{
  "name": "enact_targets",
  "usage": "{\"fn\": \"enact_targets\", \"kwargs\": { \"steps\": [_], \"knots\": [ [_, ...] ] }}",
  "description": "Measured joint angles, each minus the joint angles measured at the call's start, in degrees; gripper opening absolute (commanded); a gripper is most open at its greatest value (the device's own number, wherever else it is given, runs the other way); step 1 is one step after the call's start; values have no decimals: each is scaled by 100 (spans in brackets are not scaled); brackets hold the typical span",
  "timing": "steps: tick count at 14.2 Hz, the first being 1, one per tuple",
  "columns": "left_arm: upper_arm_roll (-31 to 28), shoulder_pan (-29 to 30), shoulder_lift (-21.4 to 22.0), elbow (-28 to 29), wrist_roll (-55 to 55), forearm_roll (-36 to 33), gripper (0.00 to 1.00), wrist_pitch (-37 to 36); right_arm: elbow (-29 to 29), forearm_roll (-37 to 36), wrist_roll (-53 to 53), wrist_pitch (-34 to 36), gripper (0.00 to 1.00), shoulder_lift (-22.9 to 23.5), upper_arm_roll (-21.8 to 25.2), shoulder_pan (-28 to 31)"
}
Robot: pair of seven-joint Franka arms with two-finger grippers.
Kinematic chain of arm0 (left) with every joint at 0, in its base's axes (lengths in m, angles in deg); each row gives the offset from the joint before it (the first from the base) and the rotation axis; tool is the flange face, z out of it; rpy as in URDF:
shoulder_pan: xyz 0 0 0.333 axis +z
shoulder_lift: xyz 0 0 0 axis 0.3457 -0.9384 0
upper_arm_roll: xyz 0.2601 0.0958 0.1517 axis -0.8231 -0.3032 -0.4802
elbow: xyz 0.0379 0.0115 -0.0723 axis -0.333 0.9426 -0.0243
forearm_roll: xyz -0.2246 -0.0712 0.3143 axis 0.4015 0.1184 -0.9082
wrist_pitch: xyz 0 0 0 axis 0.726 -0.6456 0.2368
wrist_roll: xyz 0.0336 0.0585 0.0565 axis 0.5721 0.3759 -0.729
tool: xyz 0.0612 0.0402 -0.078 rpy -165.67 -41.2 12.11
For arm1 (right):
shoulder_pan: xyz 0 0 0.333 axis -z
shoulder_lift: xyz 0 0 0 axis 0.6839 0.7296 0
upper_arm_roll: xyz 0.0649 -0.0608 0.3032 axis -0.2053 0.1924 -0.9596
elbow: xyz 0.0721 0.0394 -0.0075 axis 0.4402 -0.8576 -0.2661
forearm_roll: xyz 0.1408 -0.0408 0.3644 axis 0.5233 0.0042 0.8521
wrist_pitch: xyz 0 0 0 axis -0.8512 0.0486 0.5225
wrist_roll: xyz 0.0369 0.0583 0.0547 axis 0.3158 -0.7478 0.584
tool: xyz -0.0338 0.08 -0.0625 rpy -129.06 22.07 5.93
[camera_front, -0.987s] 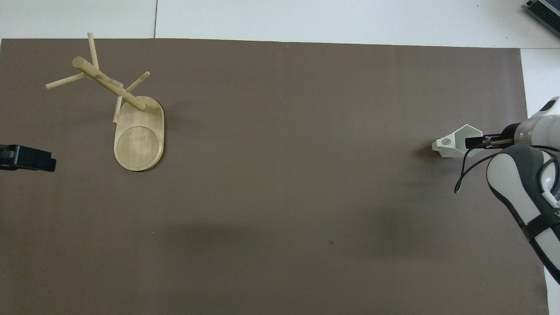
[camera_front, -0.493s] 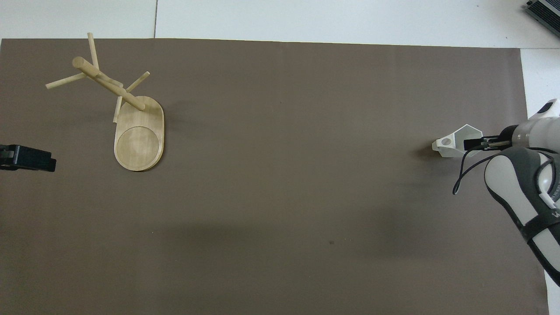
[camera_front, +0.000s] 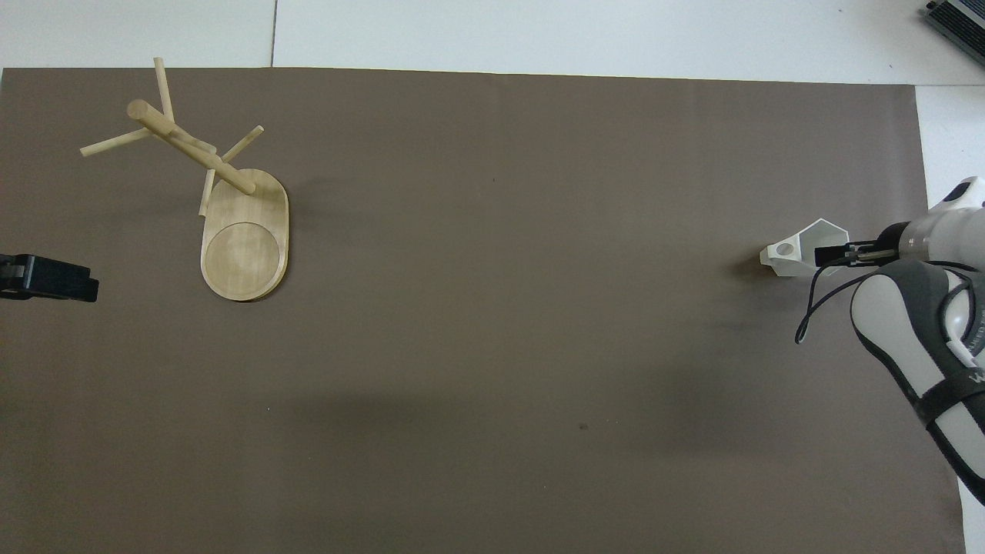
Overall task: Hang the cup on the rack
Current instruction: 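Reach the right gripper to the white cup and grasp its rim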
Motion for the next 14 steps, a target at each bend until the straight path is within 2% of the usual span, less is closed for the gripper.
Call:
{"fn": "enact_targets", "kwargs": {
  "steps": [2,6,9,14],
  "knots": [
    [0,0,0,0,0,0,100,0,0,0,0,-4,68,0,0,0],
    [0,0,0,0,0,0,100,0,0,0,0,-5,41,0,1,0],
    [0,0,0,0,0,0,100,0,0,0,0,-5,25,0,11,1],
    [0,0,0,0,0,0,100,0,1,0,-3,-5,8,0,30,2]
  ]
}}
